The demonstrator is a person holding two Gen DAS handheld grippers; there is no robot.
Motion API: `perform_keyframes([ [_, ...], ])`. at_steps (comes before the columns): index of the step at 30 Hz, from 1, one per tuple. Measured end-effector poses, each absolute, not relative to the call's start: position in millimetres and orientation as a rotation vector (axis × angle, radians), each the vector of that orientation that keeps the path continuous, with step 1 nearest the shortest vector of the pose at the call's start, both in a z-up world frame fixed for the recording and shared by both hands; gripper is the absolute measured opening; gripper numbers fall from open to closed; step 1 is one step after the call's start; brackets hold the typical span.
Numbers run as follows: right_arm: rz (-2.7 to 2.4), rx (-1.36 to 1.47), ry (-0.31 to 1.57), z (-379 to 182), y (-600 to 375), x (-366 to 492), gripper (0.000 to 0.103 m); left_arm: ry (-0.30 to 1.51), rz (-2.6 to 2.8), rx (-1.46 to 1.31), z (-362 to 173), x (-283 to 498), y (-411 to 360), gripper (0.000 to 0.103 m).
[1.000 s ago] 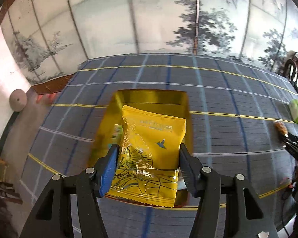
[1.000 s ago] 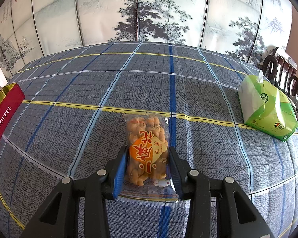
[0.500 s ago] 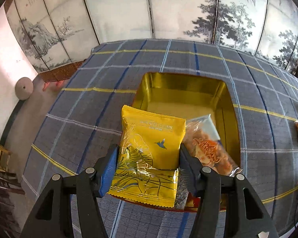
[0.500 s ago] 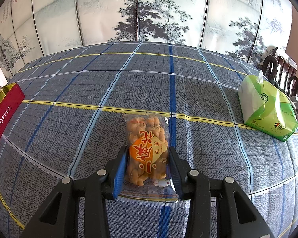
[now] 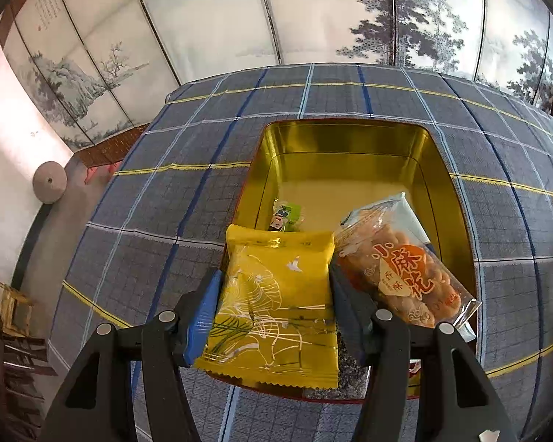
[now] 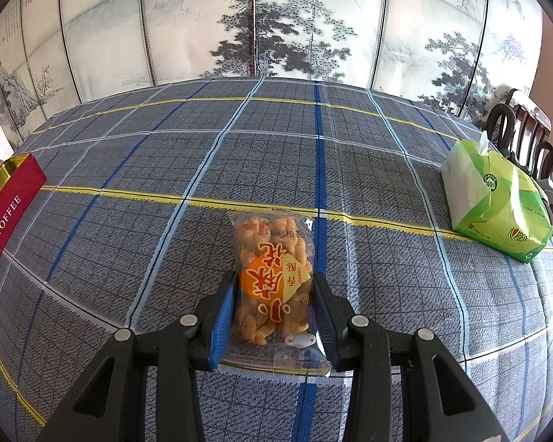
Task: Organize snacks
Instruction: 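Open the left gripper to drop the yellow packet into the tin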
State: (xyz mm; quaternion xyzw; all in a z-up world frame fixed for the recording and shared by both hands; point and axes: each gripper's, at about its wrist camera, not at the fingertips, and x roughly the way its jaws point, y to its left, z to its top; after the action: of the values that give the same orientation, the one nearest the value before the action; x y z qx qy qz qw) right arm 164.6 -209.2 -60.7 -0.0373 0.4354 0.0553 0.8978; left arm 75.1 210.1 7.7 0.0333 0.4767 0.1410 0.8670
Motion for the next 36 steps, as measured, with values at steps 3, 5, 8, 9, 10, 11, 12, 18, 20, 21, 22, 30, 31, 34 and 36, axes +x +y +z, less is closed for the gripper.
perform_keyframes([
  [3,0.115,-0.077,0.902,-61,-209,164,0.041,0.998,0.299,0.074,8,75,210,0.057],
  [5,0.115,-0.077,0.902,-61,-209,164,0.041,1.0,0.301,0.071,8,75,210,0.057],
  [8,0.115,-0.077,0.902,-61,-209,165,0.041,1.003,0.306,0.07,8,75,210,0.058],
  [9,0.115,-0.077,0.902,-61,-209,165,0.041,1.003,0.306,0.071,8,75,210,0.058],
  [10,0.115,-0.077,0.902,-61,-209,165,0.041,1.003,0.309,0.073,9,75,210,0.058],
  [11,0.115,-0.077,0.902,-61,-209,165,0.041,1.003,0.313,0.075,9,75,209,0.058],
  [12,0.115,-0.077,0.902,-61,-209,165,0.041,1.004,0.315,0.079,9,75,209,0.058],
  [18,0.115,-0.077,0.902,-61,-209,165,0.041,1.003,0.34,0.088,12,73,210,0.066],
  [20,0.115,-0.078,0.902,-61,-209,165,0.041,1.003,0.344,0.086,13,72,210,0.066],
  [21,0.115,-0.077,0.902,-61,-209,165,0.041,1.002,0.349,0.084,13,71,211,0.067],
  [22,0.115,-0.077,0.902,-61,-209,165,0.041,1.001,0.351,0.083,14,70,211,0.067],
  [30,0.115,-0.078,0.902,-61,-209,165,0.041,0.99,0.374,0.065,21,60,212,0.068],
  [31,0.115,-0.077,0.902,-61,-209,165,0.041,0.987,0.374,0.063,22,58,211,0.068],
  [34,0.115,-0.078,0.901,-61,-209,165,0.041,0.979,0.379,0.055,26,54,212,0.068],
  [36,0.115,-0.078,0.901,-61,-209,165,0.041,0.978,0.379,0.046,27,51,212,0.068],
])
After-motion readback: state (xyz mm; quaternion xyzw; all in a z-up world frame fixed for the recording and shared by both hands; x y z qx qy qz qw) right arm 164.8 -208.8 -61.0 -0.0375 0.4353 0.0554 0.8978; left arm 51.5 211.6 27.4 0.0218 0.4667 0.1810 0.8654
